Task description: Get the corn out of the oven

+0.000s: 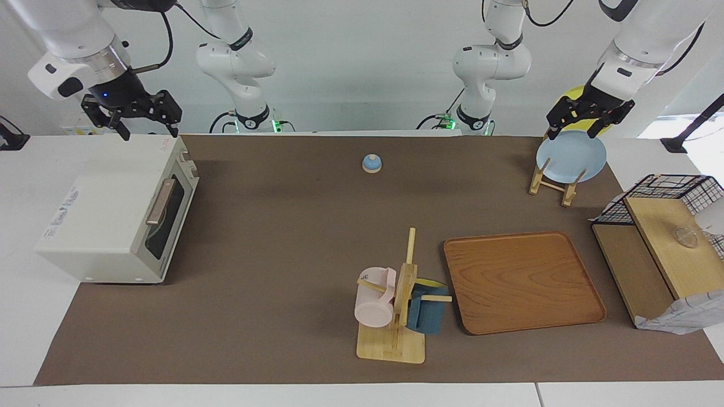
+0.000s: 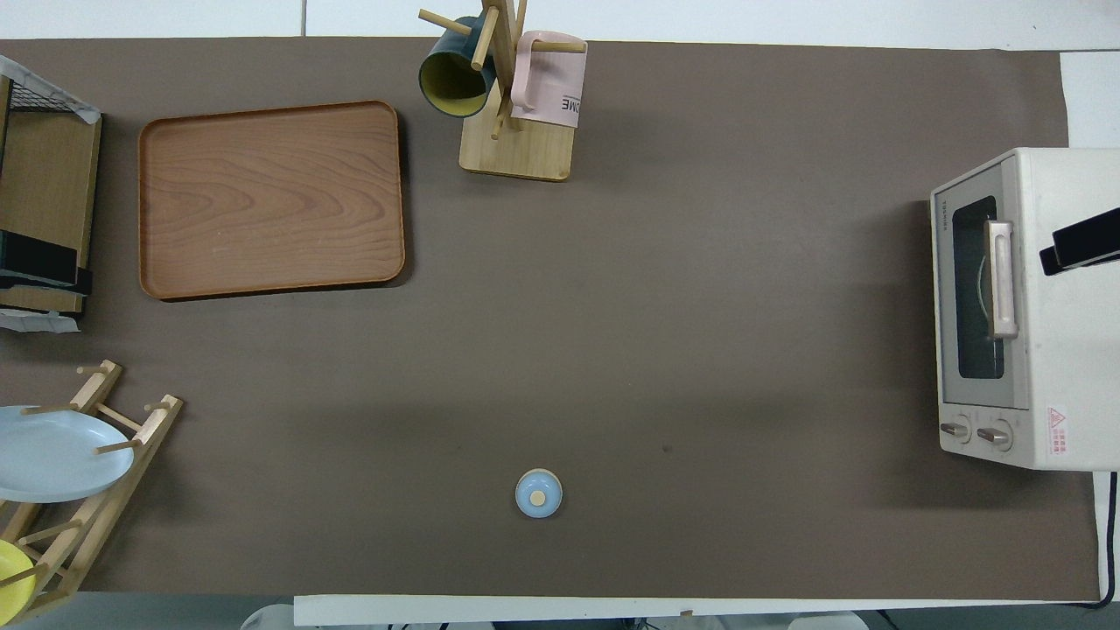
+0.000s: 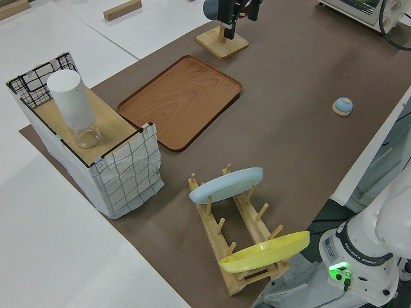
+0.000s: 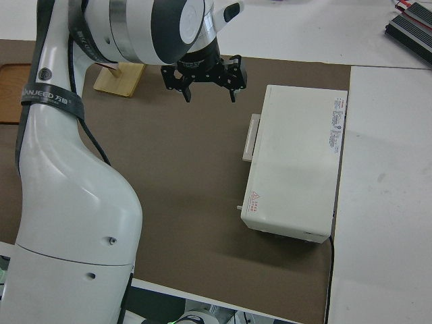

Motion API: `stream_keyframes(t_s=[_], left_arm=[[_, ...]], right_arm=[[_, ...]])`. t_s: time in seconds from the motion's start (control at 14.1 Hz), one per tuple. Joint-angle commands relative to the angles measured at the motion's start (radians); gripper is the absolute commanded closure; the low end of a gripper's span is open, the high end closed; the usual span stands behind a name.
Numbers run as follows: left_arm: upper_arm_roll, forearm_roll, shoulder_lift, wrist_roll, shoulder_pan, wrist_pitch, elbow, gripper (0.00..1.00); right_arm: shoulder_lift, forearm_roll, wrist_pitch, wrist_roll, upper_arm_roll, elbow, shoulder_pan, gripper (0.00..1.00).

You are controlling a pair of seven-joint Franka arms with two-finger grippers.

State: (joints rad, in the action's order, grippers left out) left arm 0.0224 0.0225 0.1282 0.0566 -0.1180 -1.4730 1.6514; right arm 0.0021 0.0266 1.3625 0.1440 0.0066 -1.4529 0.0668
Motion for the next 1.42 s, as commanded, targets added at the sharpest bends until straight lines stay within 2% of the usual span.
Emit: stream_keyframes(t_s=[0.0,0.43,0.5,0.64,0.71,1.06,1.21,1.35], left_arm=[[0.004,-0.018,0.014,-0.009,-0.003,0.011,0.007,0.00],[0.002,-0.018,0.014,-0.009,-0.003,0.011,0.007,0.00],[0.002,-0.018,0.014,-0.009,-0.003,0.011,0.007,0.00],[0.002,-0.018,0.014,-0.009,-0.003,0.011,0.007,0.00],[0.002,-0.018,0.014,-0.009,-0.003,0.011,0.007,0.00],[0.002,-0.018,0.014,-0.009,-0.002,0.011,0.007,0.00],[0.002,-0.018,0.014,-0.009,-0.003,0.011,0.007,0.00],[0.002,-0.018,0.014,-0.009,-0.003,0.011,0.007,0.00]], right_arm=[[-0.007,-0.021,0.017,-0.014,0.007,-0.014,0.015,0.00],[-0.011,-0.008,0.018,-0.001,0.010,-0.027,0.010,0.00],[-0.013,-0.005,0.045,0.005,0.009,-0.036,0.004,0.21],[-0.037,0.012,0.102,0.028,0.012,-0.099,0.002,0.76],[-0.053,0.027,0.145,0.049,0.012,-0.145,0.001,1.00],[-0.022,0.268,0.311,0.063,0.019,-0.326,-0.082,1.00],[0.025,0.295,0.355,0.062,0.018,-0.348,-0.078,1.00],[0.058,0.386,0.372,0.062,0.019,-0.372,-0.079,1.00]])
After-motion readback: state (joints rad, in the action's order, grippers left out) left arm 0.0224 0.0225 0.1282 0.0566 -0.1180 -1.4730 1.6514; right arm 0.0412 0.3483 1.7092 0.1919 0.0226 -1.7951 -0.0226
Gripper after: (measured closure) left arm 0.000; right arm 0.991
